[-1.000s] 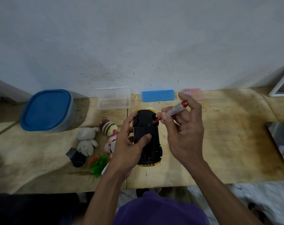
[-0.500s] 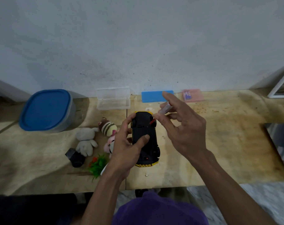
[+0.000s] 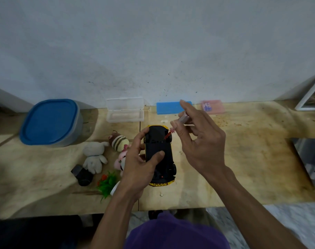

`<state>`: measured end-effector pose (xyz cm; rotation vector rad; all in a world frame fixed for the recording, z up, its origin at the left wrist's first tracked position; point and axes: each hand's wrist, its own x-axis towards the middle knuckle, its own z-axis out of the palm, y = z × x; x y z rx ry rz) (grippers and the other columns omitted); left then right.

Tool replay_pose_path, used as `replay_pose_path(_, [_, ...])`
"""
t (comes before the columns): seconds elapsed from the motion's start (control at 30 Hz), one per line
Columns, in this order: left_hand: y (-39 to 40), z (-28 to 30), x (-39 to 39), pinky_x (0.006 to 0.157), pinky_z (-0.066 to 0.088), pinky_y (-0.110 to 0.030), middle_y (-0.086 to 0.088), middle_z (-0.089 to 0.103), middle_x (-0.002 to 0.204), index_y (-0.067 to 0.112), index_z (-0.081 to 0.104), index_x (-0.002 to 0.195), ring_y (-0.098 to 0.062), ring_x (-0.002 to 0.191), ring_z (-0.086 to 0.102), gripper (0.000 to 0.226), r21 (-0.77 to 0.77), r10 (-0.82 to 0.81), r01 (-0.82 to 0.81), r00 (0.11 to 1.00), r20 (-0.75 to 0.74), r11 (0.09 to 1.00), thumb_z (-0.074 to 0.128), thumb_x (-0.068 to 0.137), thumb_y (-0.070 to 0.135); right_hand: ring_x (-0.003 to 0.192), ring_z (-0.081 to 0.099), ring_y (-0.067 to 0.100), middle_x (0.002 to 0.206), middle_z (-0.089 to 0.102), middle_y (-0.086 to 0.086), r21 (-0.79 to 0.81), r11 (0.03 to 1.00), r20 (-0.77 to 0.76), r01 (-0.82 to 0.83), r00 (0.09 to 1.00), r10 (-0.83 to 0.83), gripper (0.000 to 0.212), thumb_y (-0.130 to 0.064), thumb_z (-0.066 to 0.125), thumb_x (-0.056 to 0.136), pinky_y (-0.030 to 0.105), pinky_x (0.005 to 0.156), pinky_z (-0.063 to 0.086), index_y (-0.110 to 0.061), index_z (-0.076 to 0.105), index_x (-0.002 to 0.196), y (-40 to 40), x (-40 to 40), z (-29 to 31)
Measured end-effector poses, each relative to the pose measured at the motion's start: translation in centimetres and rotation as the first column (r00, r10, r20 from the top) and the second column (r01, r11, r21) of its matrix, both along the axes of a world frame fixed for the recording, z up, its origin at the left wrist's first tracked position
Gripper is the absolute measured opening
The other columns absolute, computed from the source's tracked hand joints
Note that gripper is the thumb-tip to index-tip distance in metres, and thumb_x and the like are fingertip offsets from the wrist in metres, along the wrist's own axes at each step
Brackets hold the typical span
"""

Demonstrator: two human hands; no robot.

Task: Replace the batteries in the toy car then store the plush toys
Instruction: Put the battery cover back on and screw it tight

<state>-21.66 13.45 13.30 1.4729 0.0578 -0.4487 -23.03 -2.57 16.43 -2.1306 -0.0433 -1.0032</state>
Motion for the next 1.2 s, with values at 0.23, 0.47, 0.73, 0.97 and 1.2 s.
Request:
replay_pose_path(0.23, [0.13,0.18,-0.02,0.070,0.064,-0.043,-0.010,0.064,0.124,0.049,0.054,0.131,-0.013,0.094,0.074,0.070,-0.044,0.017,-0.019,0.999,-0.044,0.999,0.071,0.088,-0.004,0.089,0.071,0.010,0.101,0.069,0.005,0.255,0.967,-0.096,0.013,0.995,0.012,0.041,-0.013,0.073,0.091,0.017,0.077,0.058,-0.009,0.061,0.130,-0.34,-0.14,0.49])
replay_pose_path(0.47, [-0.09,0.41,0.07,0.070,0.064,-0.043,-0.011,0.063,0.124,0.049,0.054,0.131,-0.012,0.093,0.074,0.069,-0.041,-0.007,0.006,1.000,-0.021,0.999,0.071,0.089,-0.003,0.087,0.070,0.009,0.098,0.067,0.005,0.192,0.981,-0.052,-0.004,0.999,0.014,0.039,-0.009,0.073,0.091,0.014,0.072,0.056,-0.006,0.061,0.128,-0.28,-0.43,0.25])
replay_pose_path(0.73, [0.31,0.23,0.20,0.071,0.063,-0.042,-0.010,0.062,0.126,0.049,0.054,0.131,-0.014,0.095,0.074,0.069,-0.049,0.001,-0.003,1.000,-0.031,0.999,0.071,0.089,-0.003,0.087,0.070,0.010,0.096,0.068,0.008,0.171,0.985,-0.025,-0.011,1.000,0.016,0.038,-0.007,0.073,0.090,0.012,0.074,0.055,-0.006,0.062,0.126,0.24,-0.25,0.29])
replay_pose_path(0.97, [0.21,0.35,0.19,0.069,0.063,-0.039,-0.012,0.062,0.125,0.049,0.054,0.131,-0.014,0.093,0.075,0.070,-0.058,0.006,-0.008,0.999,-0.038,0.998,0.070,0.089,-0.004,0.087,0.069,0.011,0.096,0.067,0.006,0.159,0.987,-0.031,-0.001,1.000,0.006,0.038,-0.007,0.073,0.090,0.011,0.074,0.055,-0.006,0.062,0.126,0.09,-0.33,0.18])
replay_pose_path(1.2, [0.01,0.48,0.23,0.068,0.063,-0.037,-0.011,0.063,0.124,0.049,0.055,0.128,-0.013,0.092,0.075,0.069,-0.068,0.007,-0.010,0.999,-0.038,0.998,0.070,0.088,-0.005,0.089,0.070,0.011,0.098,0.067,0.005,0.161,0.987,-0.024,0.000,1.000,0.004,0.038,-0.009,0.073,0.091,0.012,0.074,0.056,-0.007,0.061,0.127,0.10,-0.38,0.17])
